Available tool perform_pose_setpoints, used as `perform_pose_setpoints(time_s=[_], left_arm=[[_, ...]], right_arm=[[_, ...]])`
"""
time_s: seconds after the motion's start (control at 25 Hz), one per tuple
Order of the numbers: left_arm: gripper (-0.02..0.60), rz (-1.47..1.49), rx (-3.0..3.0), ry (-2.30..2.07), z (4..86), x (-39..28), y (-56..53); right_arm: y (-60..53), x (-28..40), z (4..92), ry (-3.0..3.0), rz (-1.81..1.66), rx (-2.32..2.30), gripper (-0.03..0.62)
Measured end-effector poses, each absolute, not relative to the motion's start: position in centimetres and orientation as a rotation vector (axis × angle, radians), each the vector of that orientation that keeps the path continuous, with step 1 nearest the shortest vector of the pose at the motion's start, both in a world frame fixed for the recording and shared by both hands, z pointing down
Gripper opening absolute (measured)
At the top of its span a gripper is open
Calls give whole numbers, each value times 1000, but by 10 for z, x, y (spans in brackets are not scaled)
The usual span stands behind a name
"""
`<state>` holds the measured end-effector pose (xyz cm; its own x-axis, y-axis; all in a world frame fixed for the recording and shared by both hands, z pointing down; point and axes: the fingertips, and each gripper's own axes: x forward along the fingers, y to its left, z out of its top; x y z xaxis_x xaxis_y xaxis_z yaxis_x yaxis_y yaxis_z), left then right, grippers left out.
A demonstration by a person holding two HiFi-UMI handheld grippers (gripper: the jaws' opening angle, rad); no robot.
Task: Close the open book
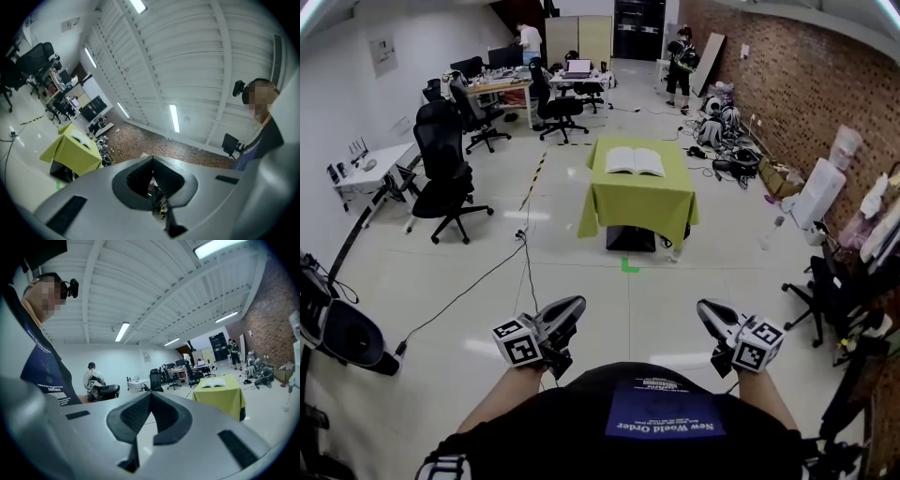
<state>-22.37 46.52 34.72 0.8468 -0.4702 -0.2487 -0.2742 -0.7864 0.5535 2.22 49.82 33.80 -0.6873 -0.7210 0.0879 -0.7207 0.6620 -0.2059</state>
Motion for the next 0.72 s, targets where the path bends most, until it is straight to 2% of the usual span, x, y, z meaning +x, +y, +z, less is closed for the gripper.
perform_pose_setpoints(time_s=[0.32,0.72], left_arm=[[5,-498,2512,-524,355,-262,398],[5,-496,2491,-639,362,-249,332]], right_arm=[[438,-20,352,2837,-406,-1277,-15],[337,3,346,2864,-407,-1173,-15]])
